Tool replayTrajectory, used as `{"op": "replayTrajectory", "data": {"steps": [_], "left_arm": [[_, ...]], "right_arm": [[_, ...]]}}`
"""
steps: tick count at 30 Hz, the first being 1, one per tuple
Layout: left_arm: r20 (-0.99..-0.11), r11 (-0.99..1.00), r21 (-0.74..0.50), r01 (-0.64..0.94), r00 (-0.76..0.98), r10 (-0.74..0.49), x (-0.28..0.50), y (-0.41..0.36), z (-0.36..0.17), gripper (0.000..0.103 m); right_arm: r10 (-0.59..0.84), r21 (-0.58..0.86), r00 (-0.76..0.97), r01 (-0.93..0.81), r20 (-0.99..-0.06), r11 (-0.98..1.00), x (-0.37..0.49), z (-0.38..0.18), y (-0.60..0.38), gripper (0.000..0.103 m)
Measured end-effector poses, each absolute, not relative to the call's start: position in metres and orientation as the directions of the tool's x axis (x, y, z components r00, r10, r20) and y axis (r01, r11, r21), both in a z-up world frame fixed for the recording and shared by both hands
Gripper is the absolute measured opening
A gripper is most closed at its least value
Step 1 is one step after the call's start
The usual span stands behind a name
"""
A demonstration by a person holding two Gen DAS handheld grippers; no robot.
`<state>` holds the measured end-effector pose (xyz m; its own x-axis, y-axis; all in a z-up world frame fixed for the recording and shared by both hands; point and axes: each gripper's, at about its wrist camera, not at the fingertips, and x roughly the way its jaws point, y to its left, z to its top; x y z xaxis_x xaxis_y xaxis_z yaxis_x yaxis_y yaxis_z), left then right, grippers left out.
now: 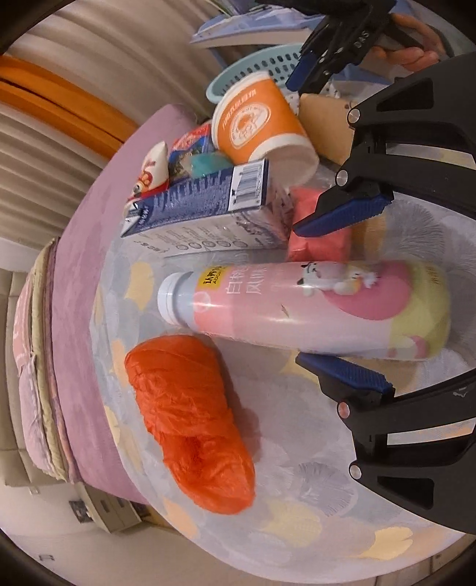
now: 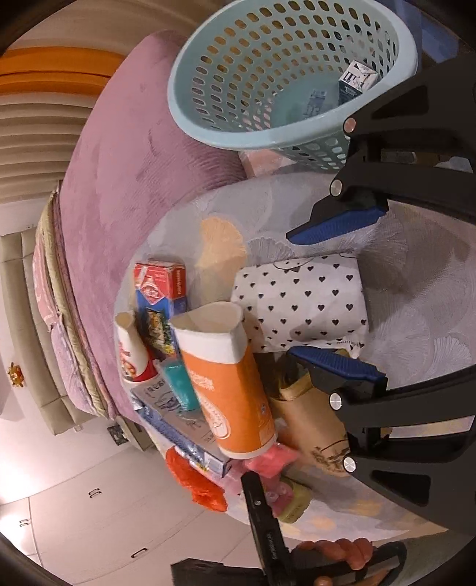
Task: Collect trash
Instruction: 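Grasp the pink drink bottle with the left tool while the right tool grasps the heart-print paper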
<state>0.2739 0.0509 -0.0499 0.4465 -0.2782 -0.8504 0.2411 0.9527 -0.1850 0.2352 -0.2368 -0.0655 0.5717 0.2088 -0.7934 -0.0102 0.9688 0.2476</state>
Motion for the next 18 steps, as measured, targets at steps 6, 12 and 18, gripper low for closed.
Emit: {"op": "replayTrajectory", "data": {"steps": [6,12,18], "left_arm": [[-0.855,0.958,-0.178,0.227,0.446,-0.264,0.279,0.047,-0.049,0.063],[-0.860,0.961,-0.137,0.239,0.452,-0.235,0.277,0.037,-0.046,0.063],[-0.853,0.965,-0.075,0.251,0.486,-0.193,0.270,0.032,-0.043,0.047]], "right_arm": [[0.181,0.200,0.560,-0.028,-0.808,0.979,0.238,-0.071,-0.221,0.054],[0.166,0.176,0.558,-0.036,-0.813,0.984,0.237,-0.071,-0.214,0.031],[0.164,0.188,0.572,-0.018,-0.804,0.982,0.232,-0.067,-0.223,0.018]]}}
